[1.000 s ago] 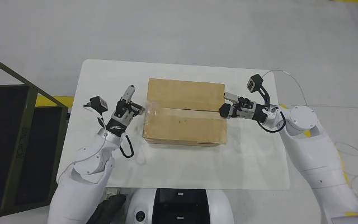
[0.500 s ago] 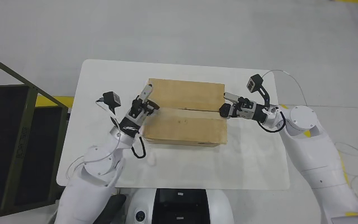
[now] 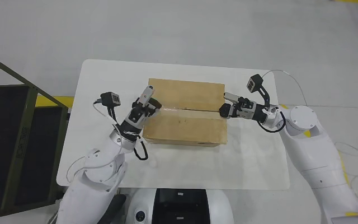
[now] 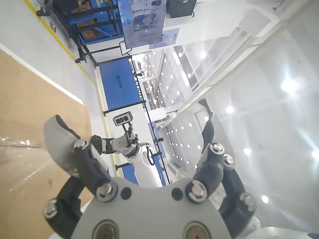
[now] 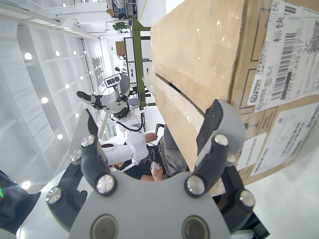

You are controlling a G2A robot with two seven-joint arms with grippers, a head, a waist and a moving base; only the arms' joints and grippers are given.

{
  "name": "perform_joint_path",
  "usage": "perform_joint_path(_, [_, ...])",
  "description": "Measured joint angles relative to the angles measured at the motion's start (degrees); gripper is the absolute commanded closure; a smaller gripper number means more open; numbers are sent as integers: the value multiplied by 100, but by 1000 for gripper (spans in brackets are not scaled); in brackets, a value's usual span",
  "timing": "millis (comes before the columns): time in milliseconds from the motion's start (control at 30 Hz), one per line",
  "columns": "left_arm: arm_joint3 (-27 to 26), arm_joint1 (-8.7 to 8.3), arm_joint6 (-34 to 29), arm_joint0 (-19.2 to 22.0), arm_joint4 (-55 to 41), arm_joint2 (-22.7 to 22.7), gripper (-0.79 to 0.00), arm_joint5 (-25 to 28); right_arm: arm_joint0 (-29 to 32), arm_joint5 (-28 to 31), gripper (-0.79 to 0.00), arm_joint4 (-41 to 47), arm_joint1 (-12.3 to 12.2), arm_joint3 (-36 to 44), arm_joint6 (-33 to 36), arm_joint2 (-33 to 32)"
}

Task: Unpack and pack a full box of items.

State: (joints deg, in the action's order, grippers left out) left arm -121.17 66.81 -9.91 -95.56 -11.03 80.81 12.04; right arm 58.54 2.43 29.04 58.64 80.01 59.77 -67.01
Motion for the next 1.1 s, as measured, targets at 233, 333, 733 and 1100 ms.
perform_joint_path(233, [-36,-49,-322,-562,-880,1010,-785,495,0,0,-785,0,0,0,0,0])
perform_joint_path(333, [105,-64,-445,-638,-1294,1457,-785,514,0,0,-785,0,0,0,0,0])
perform_joint_path(733, [1084,-129,-1104,-316,-1890,2464,-785,37,0,0,-785,0,0,0,0,0])
perform_joint_path(1100, [2000,-159,-1553,-104,-1926,2815,-785,156,0,0,-785,0,0,0,0,0])
